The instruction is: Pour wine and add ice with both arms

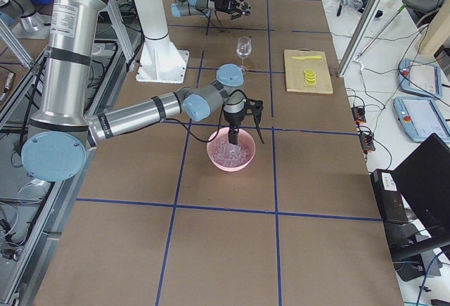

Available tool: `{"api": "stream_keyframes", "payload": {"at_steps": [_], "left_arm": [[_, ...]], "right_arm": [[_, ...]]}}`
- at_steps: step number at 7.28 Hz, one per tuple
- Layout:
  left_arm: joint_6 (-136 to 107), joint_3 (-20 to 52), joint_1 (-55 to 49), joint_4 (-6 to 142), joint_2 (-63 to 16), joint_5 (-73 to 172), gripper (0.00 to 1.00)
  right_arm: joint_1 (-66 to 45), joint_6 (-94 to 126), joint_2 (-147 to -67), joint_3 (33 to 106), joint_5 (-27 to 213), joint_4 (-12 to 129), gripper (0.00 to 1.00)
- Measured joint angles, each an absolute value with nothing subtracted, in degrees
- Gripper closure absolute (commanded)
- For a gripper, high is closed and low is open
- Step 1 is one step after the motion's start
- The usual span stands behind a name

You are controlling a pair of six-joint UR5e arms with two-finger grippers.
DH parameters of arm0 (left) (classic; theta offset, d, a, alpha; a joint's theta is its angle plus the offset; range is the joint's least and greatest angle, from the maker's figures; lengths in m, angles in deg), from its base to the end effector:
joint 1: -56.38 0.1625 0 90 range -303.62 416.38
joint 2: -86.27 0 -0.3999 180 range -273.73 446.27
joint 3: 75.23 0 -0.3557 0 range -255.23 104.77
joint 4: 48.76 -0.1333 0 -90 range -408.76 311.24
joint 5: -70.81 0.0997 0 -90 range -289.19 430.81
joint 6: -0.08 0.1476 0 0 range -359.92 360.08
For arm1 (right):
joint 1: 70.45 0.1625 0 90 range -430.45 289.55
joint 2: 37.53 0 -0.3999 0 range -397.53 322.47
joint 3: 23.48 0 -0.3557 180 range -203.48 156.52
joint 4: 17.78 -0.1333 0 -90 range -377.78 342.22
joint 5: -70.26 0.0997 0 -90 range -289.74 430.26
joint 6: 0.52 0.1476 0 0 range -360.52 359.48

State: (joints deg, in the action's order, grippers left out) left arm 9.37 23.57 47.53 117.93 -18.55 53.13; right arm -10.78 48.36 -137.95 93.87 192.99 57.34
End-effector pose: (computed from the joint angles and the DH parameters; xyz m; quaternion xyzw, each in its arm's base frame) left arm 0.4069 -0.3406 0.3005 0.7238 0.0576 0.0481 0.6859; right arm -0.1650 -0.3879 0.5052 0.0298 -0.3764 0.0725 0.9231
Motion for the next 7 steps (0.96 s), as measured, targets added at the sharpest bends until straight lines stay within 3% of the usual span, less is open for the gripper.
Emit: {"api": "stream_keyframes", "payload": {"at_steps": [4,7], "left_arm": [[9.1,23.6,47.5,125.6,-17.7,55.1,1.00],[9.2,23.7,47.3,126.1,-12.1,55.1,1.00]], "right_arm": [[-11.6,49.2,-138.1,90.5,192.6,50.9,0.00],[-11.7,49.3,-138.1,89.1,192.8,48.8,0.00]]}}
